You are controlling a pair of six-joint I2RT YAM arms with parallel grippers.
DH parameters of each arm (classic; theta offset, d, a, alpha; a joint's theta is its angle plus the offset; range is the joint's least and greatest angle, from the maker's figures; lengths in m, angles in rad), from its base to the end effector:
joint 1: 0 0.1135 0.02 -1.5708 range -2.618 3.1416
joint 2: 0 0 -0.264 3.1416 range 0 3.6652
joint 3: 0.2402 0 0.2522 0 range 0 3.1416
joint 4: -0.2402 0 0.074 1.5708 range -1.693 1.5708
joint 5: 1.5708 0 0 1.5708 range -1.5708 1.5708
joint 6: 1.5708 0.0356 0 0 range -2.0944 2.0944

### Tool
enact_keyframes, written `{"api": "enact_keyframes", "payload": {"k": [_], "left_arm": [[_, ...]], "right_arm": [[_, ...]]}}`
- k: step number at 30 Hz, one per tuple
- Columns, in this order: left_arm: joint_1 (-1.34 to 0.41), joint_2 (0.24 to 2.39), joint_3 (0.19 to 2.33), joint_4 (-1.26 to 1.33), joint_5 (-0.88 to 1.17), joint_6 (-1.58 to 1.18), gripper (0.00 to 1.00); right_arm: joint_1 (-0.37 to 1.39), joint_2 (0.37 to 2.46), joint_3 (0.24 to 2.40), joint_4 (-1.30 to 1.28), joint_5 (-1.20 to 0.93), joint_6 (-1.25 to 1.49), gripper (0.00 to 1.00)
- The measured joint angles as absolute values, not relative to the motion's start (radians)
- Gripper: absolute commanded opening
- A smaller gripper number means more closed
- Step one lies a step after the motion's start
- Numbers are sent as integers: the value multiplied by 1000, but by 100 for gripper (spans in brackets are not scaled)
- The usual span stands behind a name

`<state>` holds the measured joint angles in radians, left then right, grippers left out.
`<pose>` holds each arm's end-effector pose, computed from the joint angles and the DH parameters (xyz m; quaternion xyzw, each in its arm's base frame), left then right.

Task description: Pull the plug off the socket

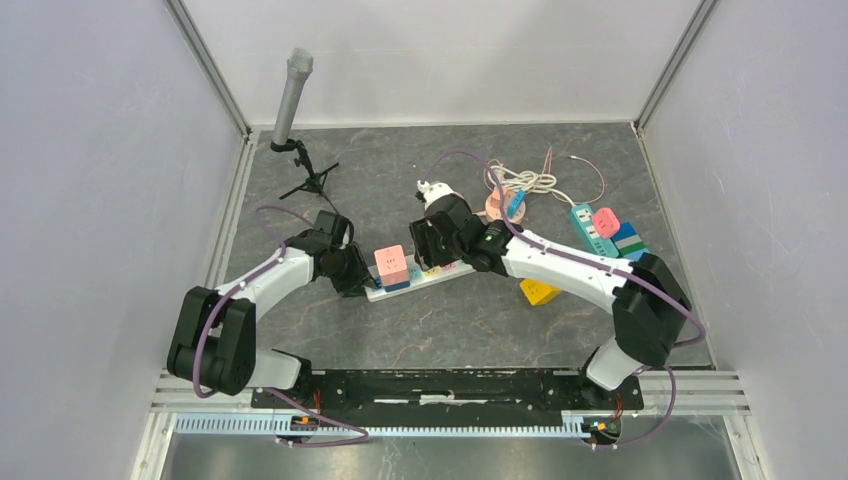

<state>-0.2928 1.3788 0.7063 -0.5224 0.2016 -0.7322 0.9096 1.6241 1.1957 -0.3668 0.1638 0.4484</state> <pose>0.2264 -0.0757 0.1657 -0.1947 0.9580 -0.1773 0.1135 0.2245 0.2792 0.2520 -0.1808 0.9053 0.1778 0.3409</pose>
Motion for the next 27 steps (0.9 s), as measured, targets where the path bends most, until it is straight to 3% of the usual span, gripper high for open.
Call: {"api": "enact_keyframes", "payload": {"k": [10, 20, 27], "left_arm": [[-299, 1361, 712, -543, 168, -731, 45], [-289, 1358, 866, -692, 26, -672, 52], [-287, 1305, 929, -759, -43, -641, 55]], "right_arm": [[910, 1469, 1140, -384, 186, 444, 0], [908, 1340, 889, -453, 51, 397, 0], [908, 1315, 783, -451, -96, 387, 9]]}}
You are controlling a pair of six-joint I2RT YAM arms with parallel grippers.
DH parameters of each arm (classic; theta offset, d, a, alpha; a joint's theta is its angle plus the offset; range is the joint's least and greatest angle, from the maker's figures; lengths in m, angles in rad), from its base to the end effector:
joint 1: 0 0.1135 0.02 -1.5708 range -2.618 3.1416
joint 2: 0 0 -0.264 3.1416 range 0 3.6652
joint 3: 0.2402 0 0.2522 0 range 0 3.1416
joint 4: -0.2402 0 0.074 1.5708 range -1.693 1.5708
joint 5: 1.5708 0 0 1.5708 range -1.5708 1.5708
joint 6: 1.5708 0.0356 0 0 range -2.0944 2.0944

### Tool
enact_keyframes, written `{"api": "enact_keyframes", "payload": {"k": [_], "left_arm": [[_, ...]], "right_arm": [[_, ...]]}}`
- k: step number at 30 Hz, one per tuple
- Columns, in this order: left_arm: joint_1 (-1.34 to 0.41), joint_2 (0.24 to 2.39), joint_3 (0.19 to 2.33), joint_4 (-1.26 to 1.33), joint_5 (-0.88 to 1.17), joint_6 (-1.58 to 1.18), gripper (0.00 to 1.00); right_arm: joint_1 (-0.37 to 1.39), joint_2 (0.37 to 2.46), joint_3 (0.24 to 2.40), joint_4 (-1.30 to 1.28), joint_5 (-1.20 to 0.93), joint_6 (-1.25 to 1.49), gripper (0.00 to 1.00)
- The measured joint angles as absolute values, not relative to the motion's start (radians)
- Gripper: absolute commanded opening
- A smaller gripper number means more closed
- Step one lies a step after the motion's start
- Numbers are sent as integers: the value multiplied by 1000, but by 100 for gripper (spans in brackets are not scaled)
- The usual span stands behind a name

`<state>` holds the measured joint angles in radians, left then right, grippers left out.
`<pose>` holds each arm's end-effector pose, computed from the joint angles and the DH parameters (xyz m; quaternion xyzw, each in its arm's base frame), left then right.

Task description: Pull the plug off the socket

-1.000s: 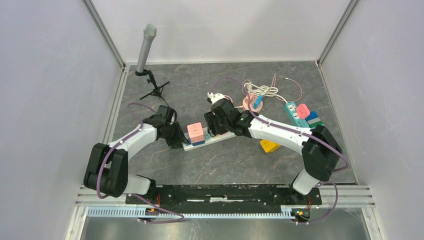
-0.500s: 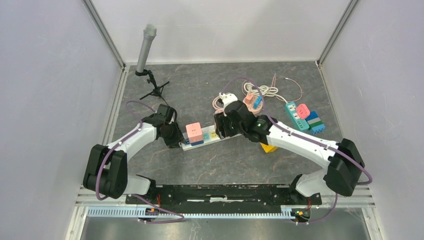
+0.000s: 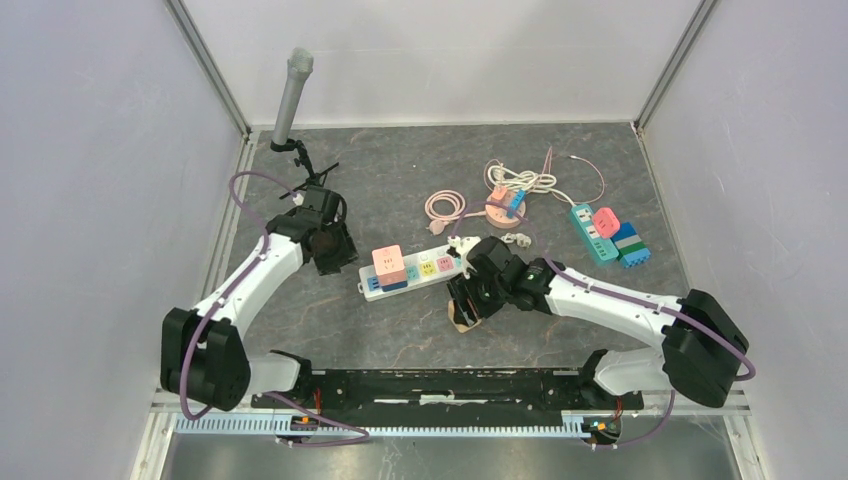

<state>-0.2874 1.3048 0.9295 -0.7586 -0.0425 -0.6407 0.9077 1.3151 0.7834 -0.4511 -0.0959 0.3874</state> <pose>0.2372 -0.0685 0.2350 -0.1760 0.9600 -0.0784 0.2030 0.1546 0.2034 0.2054 -0.2593 0.9203 0.2112 0.2032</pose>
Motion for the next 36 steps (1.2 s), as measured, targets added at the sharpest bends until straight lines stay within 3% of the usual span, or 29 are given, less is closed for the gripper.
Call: {"api": "enact_keyframes", "payload": {"k": [5, 10, 22, 30, 36], "left_arm": [[-283, 1278, 941, -788, -64, -630, 58], [-281, 1264, 941, -808, -77, -627, 62], [-276, 1250, 941, -814, -78, -625, 67], [-274, 1250, 941, -815, -78, -622, 72], [-270, 1250, 969, -836, -92, -613, 76]], "right_arm": [[894, 1312, 772, -435, -139, 379, 17], [849, 1297, 754, -432, -161, 376, 41], [720, 1222, 667, -437, -112, 372, 81], [712, 1178, 678, -464, -68, 344, 95], [712, 1130, 735, -470, -49, 318, 95]]}}
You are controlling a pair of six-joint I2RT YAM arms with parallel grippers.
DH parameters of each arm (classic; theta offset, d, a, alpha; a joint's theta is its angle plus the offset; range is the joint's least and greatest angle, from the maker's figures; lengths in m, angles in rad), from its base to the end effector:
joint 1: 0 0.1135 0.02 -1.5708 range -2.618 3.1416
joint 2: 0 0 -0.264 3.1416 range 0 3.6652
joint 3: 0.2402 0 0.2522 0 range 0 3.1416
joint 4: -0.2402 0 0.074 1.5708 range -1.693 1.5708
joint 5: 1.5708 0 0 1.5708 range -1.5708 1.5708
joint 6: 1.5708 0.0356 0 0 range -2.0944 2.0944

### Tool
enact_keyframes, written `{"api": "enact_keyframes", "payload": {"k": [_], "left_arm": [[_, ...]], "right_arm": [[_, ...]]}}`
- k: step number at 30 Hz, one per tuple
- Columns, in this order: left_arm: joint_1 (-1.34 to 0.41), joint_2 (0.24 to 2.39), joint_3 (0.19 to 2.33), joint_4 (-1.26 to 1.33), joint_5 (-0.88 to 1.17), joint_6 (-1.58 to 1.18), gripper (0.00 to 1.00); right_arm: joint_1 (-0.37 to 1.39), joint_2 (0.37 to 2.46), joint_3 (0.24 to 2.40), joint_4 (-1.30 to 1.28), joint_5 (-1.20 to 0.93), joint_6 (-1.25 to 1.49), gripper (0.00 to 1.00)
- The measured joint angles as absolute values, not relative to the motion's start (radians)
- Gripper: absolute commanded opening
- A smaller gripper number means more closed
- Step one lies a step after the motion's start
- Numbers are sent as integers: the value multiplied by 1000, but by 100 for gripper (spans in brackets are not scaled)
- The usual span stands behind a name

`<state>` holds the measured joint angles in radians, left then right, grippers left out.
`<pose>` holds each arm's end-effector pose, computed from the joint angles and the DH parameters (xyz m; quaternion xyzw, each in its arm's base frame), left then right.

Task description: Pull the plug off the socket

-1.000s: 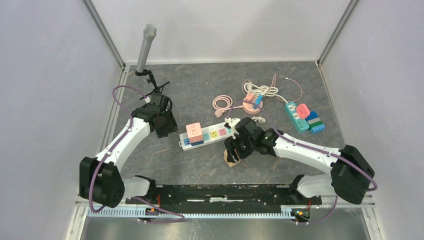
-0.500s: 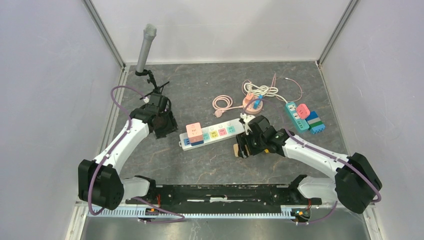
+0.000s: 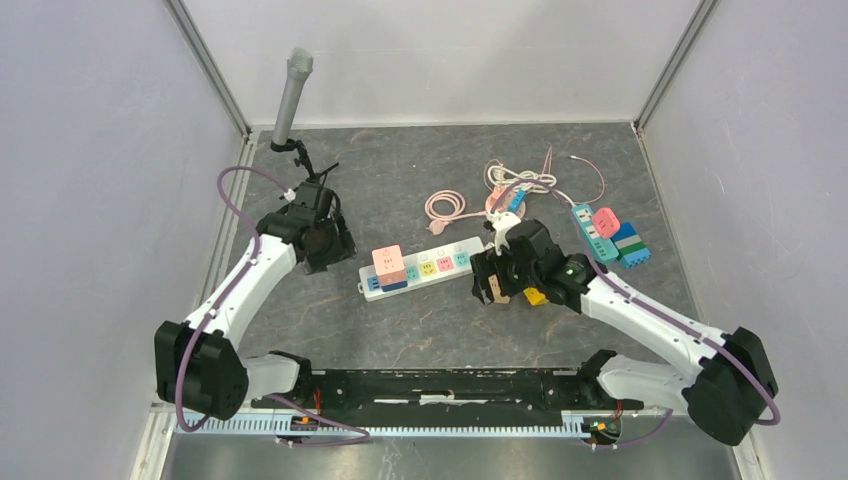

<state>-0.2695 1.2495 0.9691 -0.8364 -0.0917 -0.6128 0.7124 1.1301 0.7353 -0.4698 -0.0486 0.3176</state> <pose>0.2290 -0.0599 0.2555 -0.1764 0.9573 -0.0556 0.2224 0.1712 0.1501 0.2301 -0.1922 0.9182 0.1901 0.2896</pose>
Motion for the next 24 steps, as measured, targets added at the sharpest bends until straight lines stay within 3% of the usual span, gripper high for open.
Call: {"api": "enact_keyframes", "payload": {"k": [9, 17, 24], "left_arm": [[-265, 1206, 1053, -871, -91, -611, 86], [-265, 1158, 1114, -881, 86, -604, 87], [-282, 1140, 1095, -880, 147, -646, 88]], "right_arm": [[713, 1110, 755, -284, -113, 363, 88], [783, 1261, 756, -55, -167, 507, 83], [891, 1377, 831, -20, -128, 543, 89]]}}
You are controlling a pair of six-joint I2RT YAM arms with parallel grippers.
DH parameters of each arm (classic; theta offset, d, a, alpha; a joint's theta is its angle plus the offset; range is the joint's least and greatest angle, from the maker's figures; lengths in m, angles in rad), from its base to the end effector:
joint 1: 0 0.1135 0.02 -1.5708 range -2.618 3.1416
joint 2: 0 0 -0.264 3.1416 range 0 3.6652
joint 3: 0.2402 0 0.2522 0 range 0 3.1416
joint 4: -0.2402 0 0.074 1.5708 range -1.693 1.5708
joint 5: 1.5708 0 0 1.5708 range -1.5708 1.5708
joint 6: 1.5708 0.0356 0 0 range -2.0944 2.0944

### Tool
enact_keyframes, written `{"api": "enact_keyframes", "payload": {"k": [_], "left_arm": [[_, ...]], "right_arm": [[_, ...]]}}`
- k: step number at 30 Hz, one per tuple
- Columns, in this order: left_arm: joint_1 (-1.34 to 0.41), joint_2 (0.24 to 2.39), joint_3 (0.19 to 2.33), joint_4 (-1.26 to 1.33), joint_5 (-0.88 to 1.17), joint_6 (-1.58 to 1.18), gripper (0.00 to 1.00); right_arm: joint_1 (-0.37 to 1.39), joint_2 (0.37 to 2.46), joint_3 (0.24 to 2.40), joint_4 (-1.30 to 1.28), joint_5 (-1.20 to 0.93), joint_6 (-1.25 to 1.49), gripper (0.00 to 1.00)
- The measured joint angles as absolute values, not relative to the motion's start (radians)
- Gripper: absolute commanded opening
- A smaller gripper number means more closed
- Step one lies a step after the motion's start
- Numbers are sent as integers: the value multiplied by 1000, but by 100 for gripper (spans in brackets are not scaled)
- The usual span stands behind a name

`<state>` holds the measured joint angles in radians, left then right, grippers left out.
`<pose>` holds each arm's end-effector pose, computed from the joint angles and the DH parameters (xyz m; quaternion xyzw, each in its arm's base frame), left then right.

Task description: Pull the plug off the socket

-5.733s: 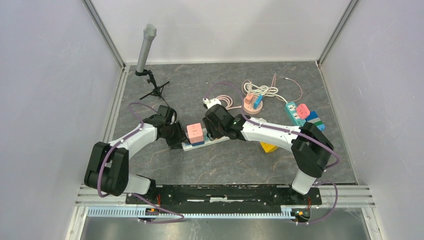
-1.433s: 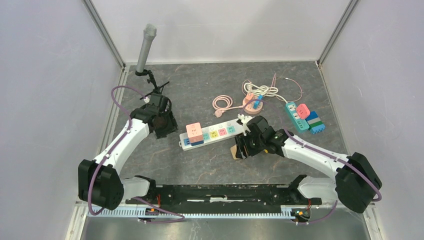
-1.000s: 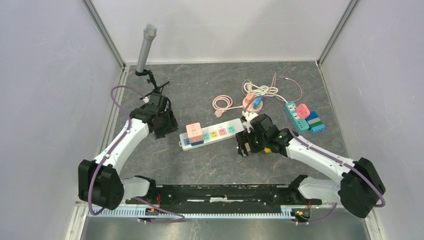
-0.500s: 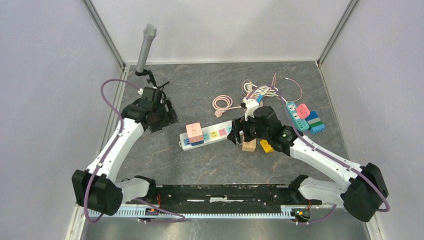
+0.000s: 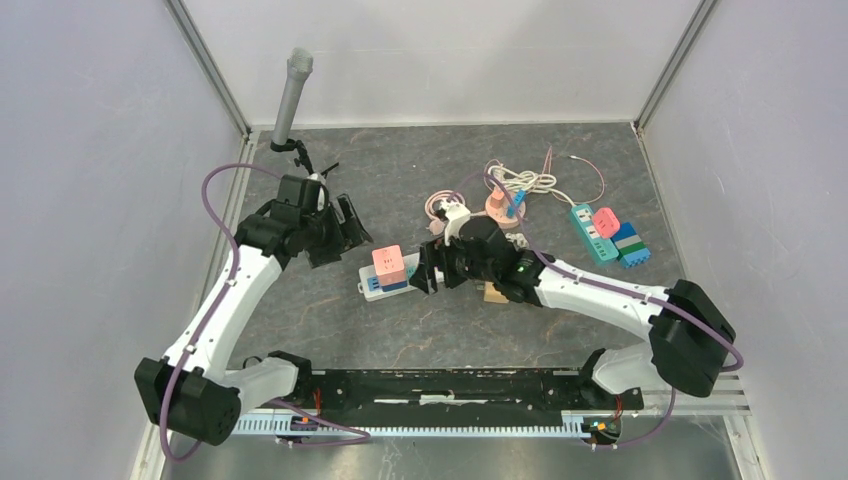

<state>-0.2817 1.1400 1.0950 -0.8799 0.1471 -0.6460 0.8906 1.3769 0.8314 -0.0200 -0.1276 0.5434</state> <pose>0.2127 -0.0670 0.3151 -0.1484 0.9343 -0.2039 0.2519 0.1864 0.2376 0.2382 -0.1813 0.8561 0.3580 0.3257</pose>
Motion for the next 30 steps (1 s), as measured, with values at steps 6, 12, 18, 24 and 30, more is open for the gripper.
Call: {"api": "enact_keyframes", "payload": {"k": [6, 12, 18, 24, 30], "left_arm": [[-284, 1085, 1073, -880, 93, -687, 86], [-284, 1044, 1058, -878, 17, -710, 86], [-284, 966, 1018, -881, -74, -750, 87], [-284, 920, 1003, -899, -150, -781, 86], [-284, 883, 970, -916, -179, -800, 84]], "right_arm": [[970, 1394, 969, -39, 5, 508, 93], [1081, 1545, 1234, -178, 208, 465, 89], [1188, 1726, 1450, -364, 412, 443, 91], [1218, 1801, 1503, -480, 508, 440, 81], [1212, 1839, 1513, -509, 528, 444, 68]]}}
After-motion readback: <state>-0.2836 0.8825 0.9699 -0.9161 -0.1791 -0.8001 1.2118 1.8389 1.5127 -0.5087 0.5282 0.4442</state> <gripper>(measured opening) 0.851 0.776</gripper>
